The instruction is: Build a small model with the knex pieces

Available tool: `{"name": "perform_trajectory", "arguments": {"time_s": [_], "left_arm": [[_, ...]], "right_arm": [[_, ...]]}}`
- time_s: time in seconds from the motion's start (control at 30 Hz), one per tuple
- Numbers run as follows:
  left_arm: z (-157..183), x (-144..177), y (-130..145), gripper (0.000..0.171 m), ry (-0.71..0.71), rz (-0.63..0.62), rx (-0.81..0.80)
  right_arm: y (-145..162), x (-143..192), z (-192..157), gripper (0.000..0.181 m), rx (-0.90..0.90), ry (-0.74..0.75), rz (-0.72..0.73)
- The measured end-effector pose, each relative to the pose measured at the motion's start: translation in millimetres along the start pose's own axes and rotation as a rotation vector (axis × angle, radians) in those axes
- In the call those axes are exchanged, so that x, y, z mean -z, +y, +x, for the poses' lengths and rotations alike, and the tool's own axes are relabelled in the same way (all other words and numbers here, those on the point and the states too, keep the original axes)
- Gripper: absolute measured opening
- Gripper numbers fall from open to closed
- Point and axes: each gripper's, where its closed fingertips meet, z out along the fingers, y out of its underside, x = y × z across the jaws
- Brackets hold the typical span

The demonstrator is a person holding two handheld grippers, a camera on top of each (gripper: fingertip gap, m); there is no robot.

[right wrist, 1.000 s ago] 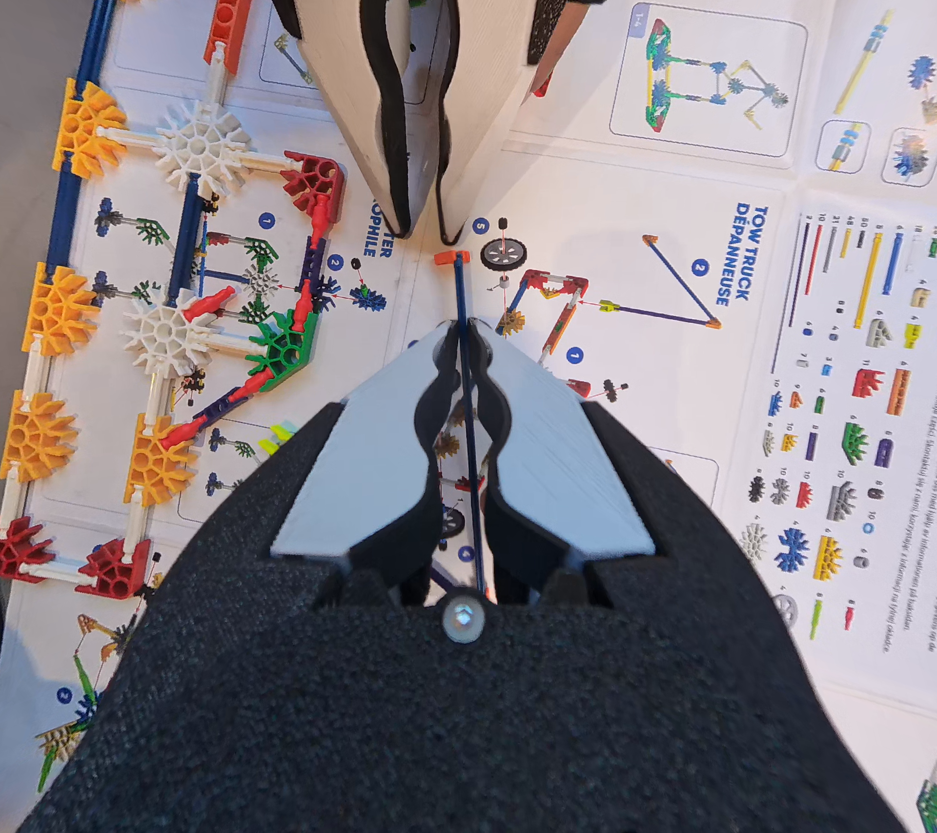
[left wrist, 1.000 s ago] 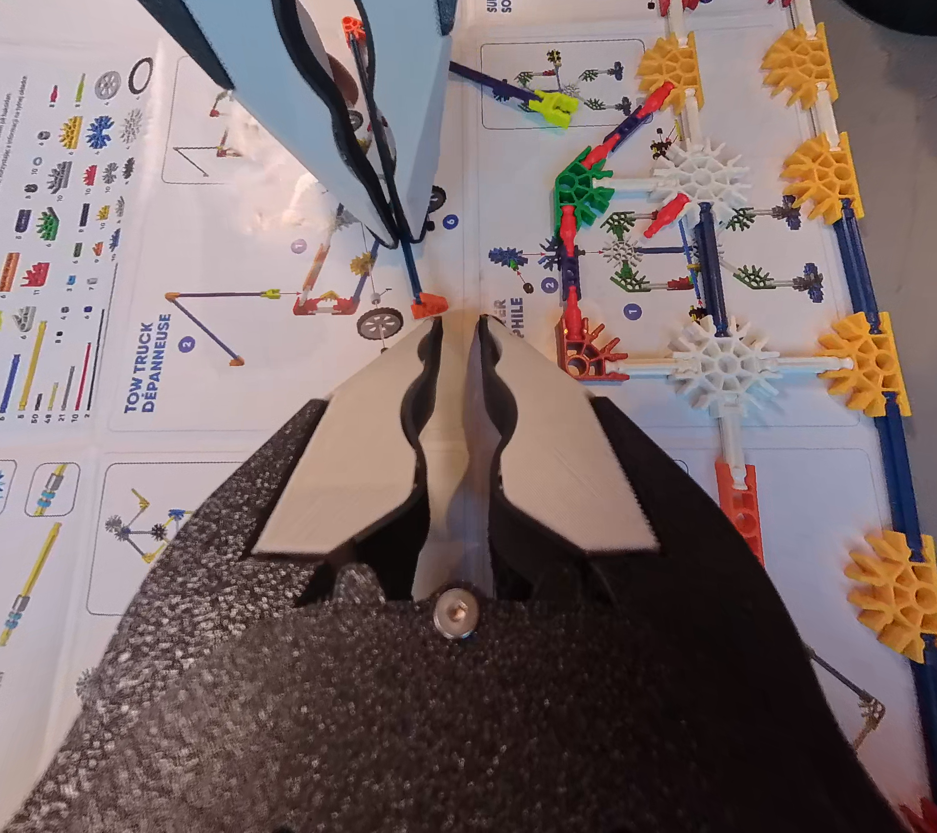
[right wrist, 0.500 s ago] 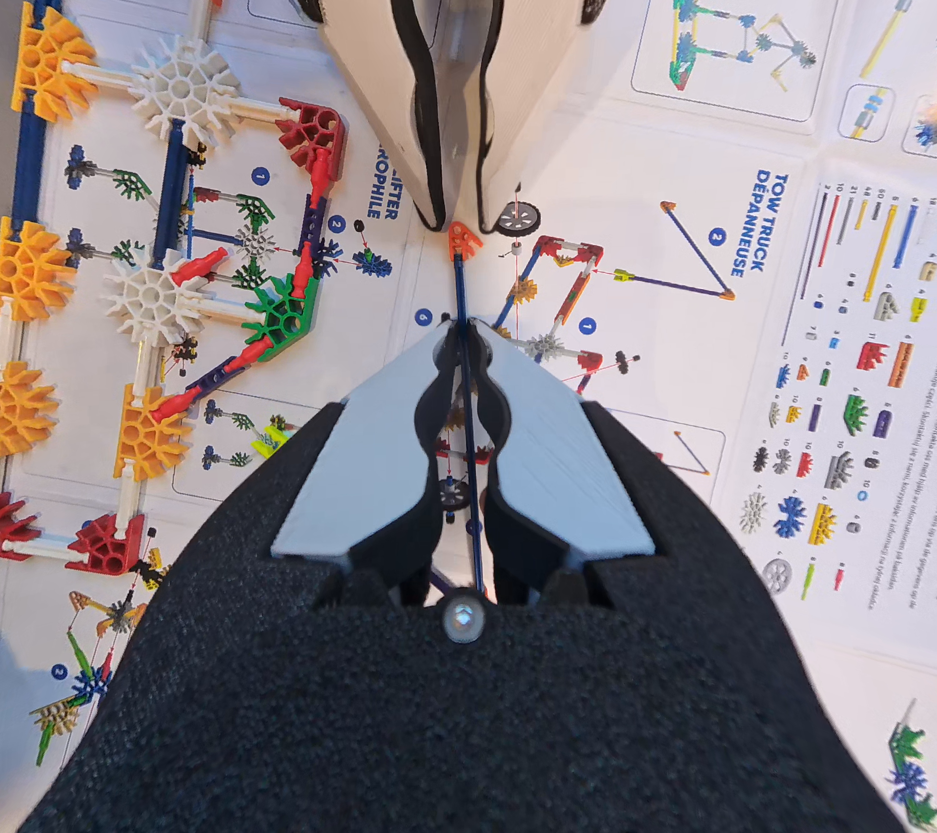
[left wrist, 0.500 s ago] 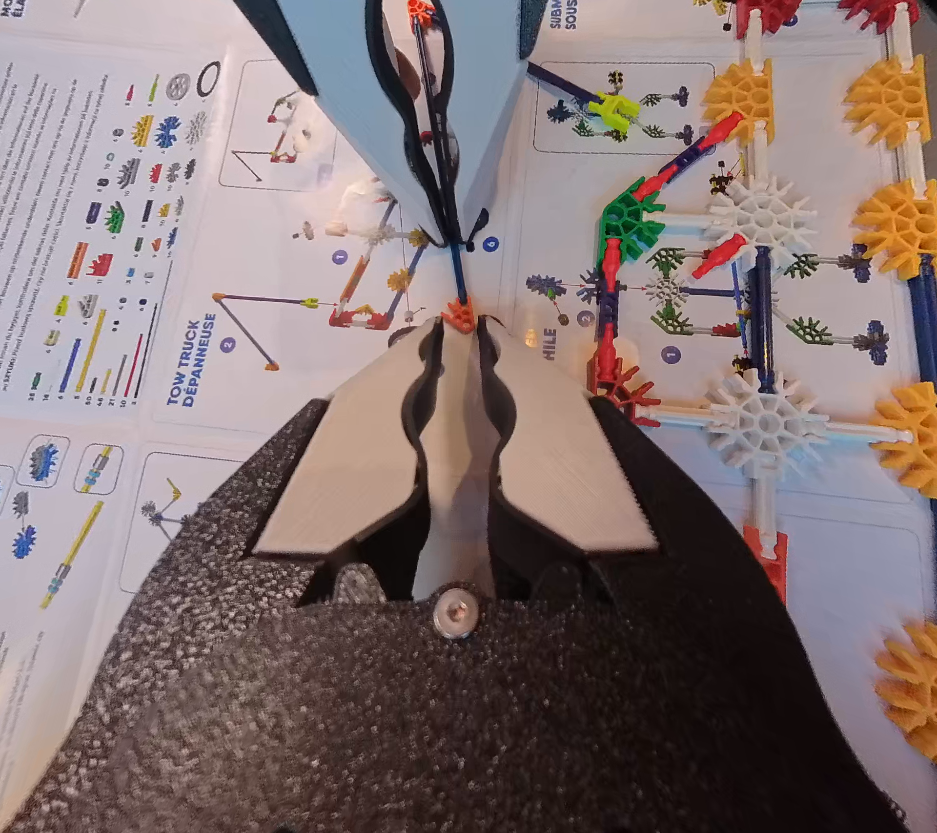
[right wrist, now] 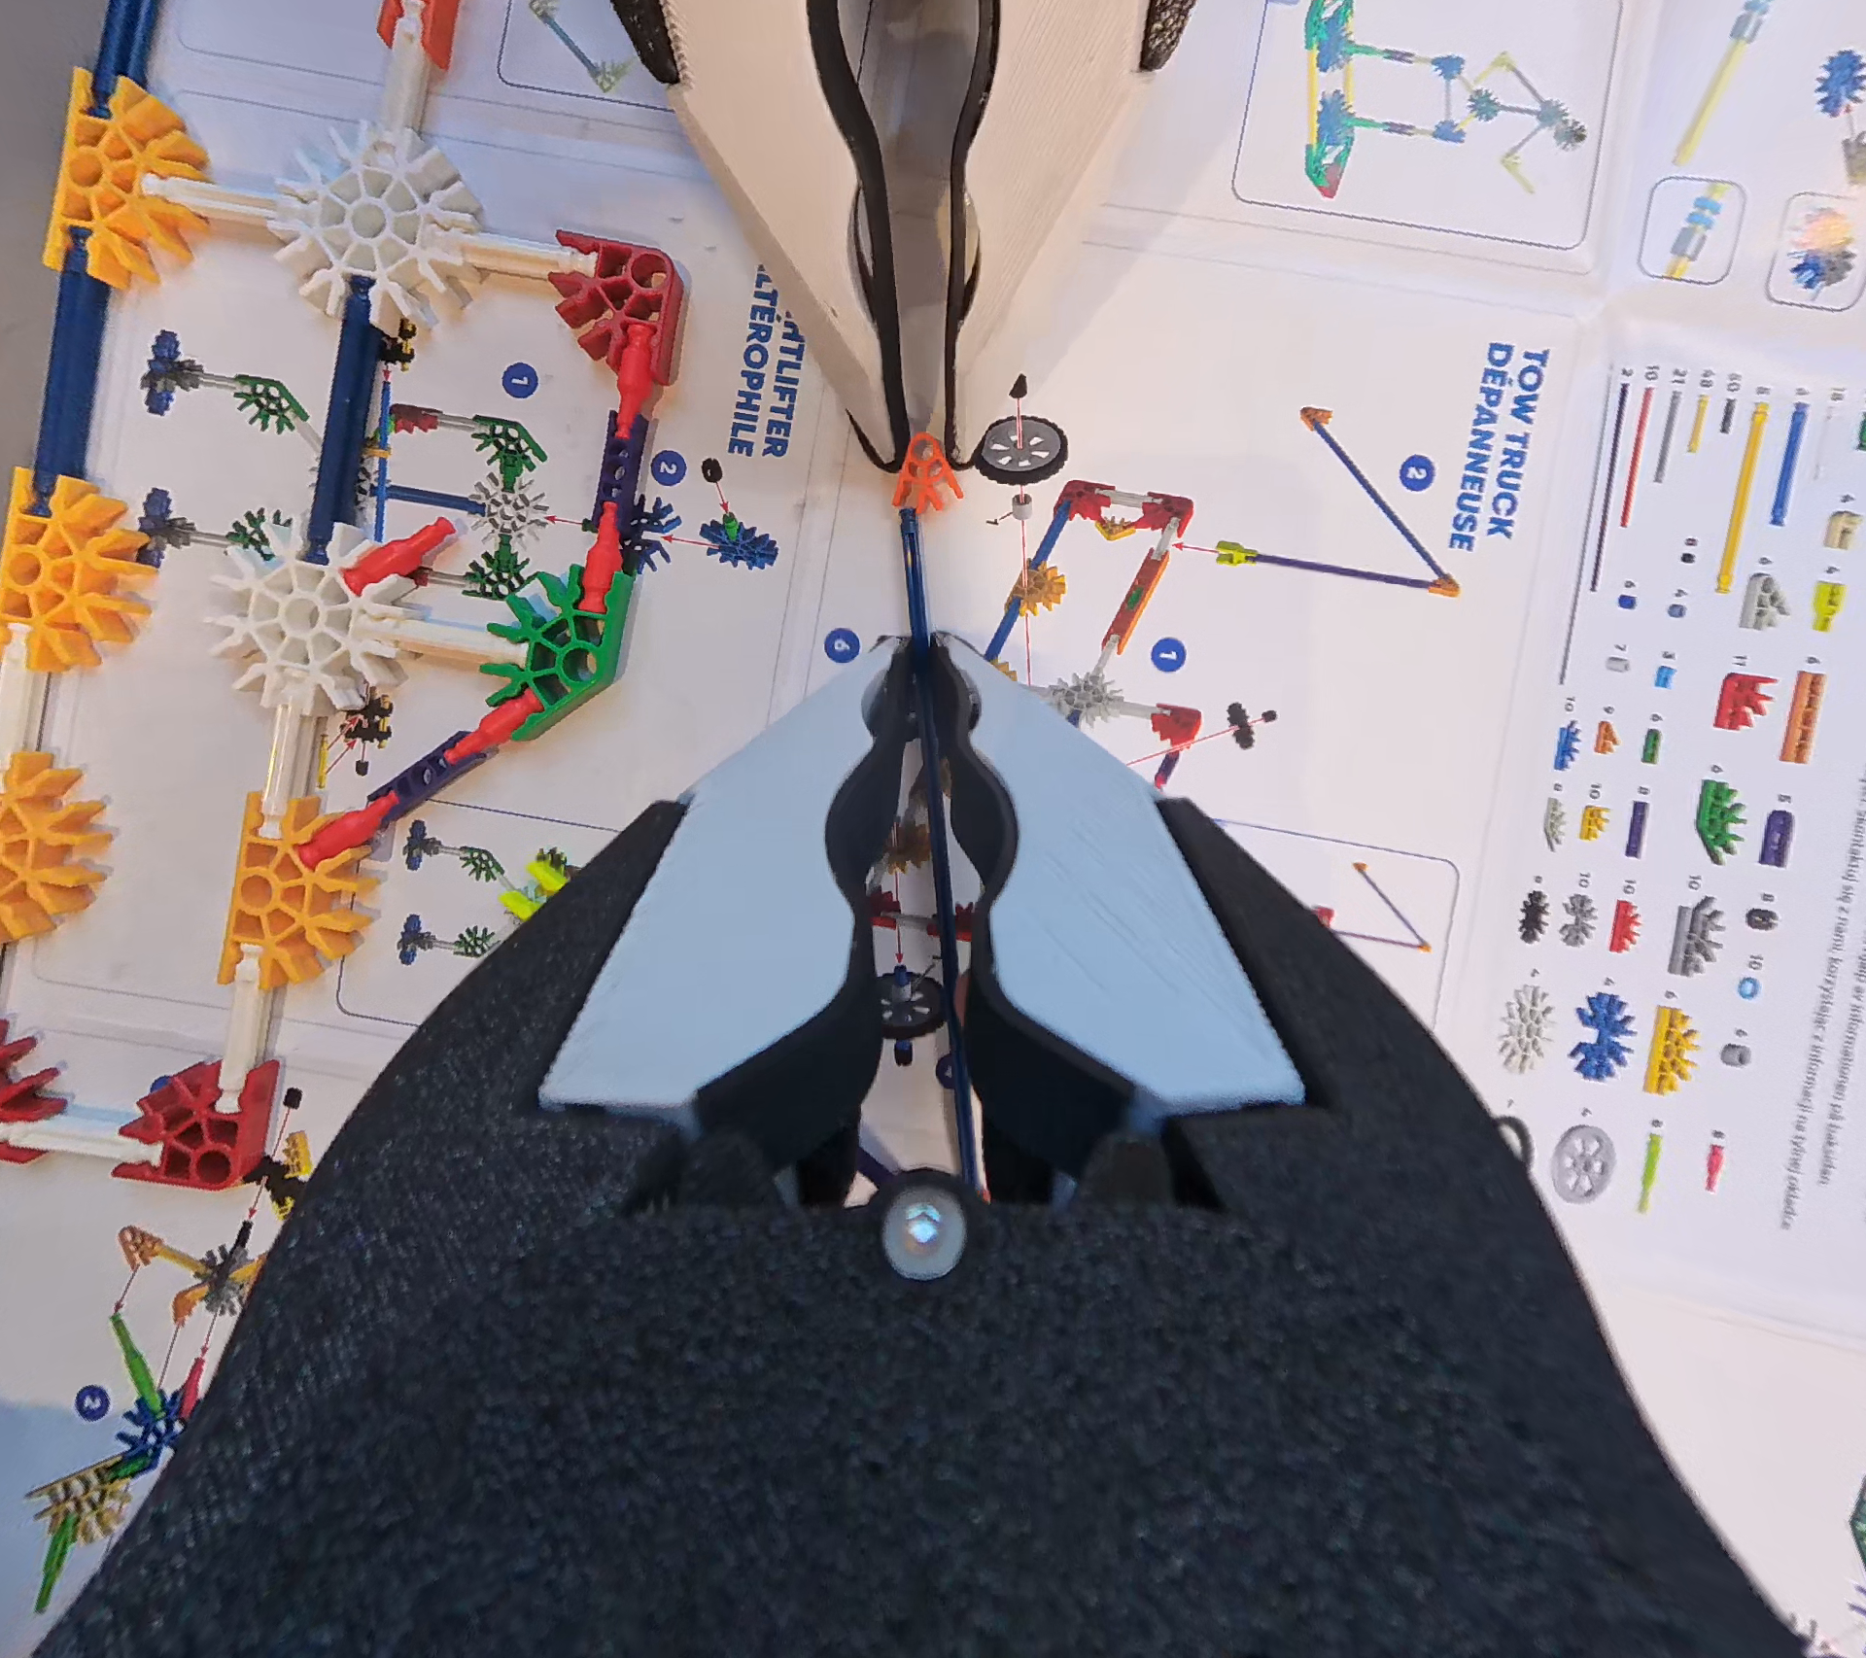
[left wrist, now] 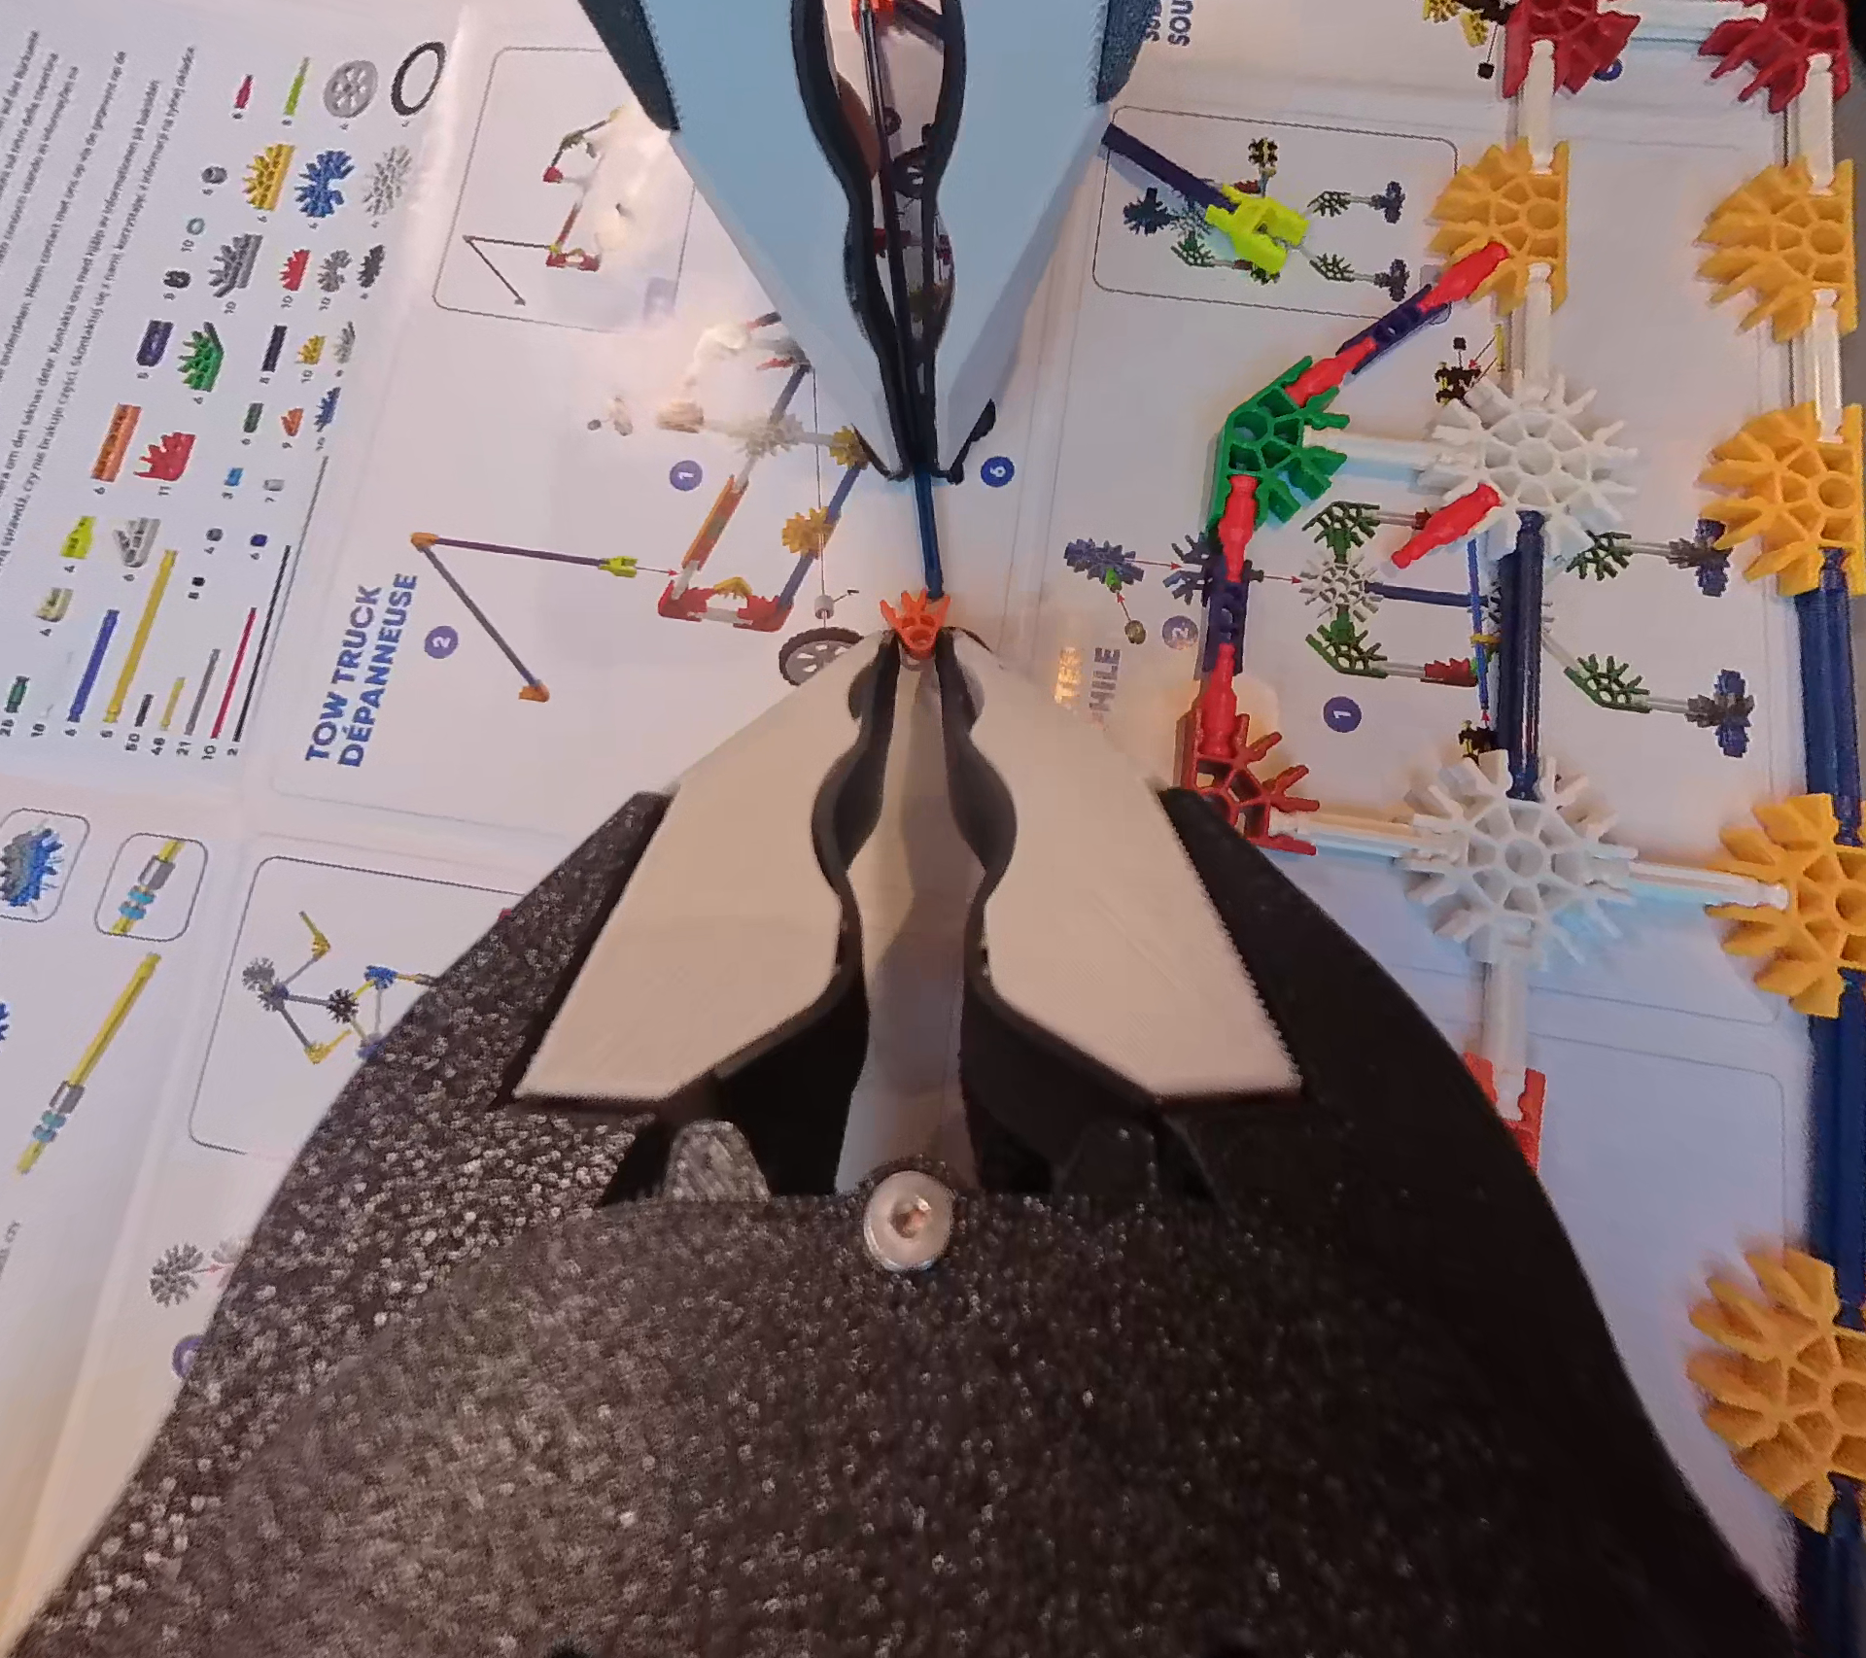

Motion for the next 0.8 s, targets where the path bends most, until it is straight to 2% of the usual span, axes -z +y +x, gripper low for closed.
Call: {"name": "perform_trajectory", "arguments": {"time_s": [0.2,0.47,0.8], "left_arm": [[-0.2,-0.3,-0.1,0.005,-0.005,-0.008,0.025],[3.5,4.3,3.1,0.009,0.007,-0.03,0.035],[8.1,4.0,2.6,0.004,0.025,-0.018,0.051]], "right_arm": [[-8.3,7.4,1.7,0.002,-0.04,0.013,0.078],[-5.0,-0.8,0.0,0.002,-0.051,0.028,0.037],[-3.3,-1.4,-2.0,0.002,-0.051,0.054,-0.009]]}}
